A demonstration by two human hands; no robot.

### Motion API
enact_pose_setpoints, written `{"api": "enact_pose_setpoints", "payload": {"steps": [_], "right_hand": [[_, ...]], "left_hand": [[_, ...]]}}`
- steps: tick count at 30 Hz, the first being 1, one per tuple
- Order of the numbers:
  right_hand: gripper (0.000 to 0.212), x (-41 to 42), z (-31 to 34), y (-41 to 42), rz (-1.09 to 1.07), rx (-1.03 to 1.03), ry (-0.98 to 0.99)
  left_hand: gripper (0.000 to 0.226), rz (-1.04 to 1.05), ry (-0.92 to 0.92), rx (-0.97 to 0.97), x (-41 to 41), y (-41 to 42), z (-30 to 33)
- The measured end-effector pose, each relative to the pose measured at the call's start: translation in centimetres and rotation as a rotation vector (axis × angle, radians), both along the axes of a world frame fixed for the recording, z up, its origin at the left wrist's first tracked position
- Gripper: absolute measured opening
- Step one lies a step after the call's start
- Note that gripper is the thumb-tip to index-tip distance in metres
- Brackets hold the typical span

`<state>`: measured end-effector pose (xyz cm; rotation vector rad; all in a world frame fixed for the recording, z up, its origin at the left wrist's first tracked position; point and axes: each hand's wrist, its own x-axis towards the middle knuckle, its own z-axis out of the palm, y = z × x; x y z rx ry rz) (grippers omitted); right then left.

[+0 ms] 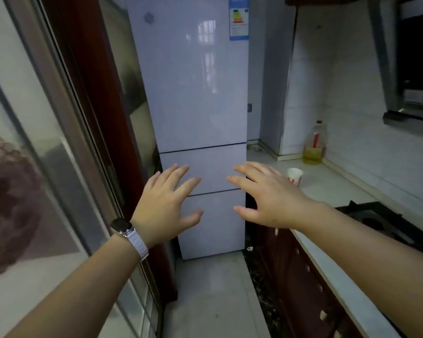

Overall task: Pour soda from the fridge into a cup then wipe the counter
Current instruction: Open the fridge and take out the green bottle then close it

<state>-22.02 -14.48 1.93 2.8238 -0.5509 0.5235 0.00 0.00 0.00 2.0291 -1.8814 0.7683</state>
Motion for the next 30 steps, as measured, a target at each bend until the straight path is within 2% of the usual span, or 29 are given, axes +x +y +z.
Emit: {"api": "enact_pose_setpoints", "payload": {"steps": [7, 15, 23, 30], "right_hand": [[0.069, 4.3, 1.8, -11.3, 0.061, -0.03, -0.016], [0.07, 9.9, 1.4, -19.7, 0.122, 0.009, -0.001], [0.071, 18.1, 0.2, -27.1, 0.124, 0.033, 0.01], [0.072, 27.3, 1.7, -32.7, 0.116, 0.033, 0.022]], "left_hand": [[0.07, 0.052, -0.021, 0.037, 3.2, -10.0, 1.2], [0.071, 0.111, -0.043, 0.054, 8.4, -17.6, 1.2], [0.069, 0.095, -0.06, 0.113, 17.0, -26.1, 0.0], [0.066, 0.048, 0.026, 0.049, 26.3, -33.1, 0.0]]}}
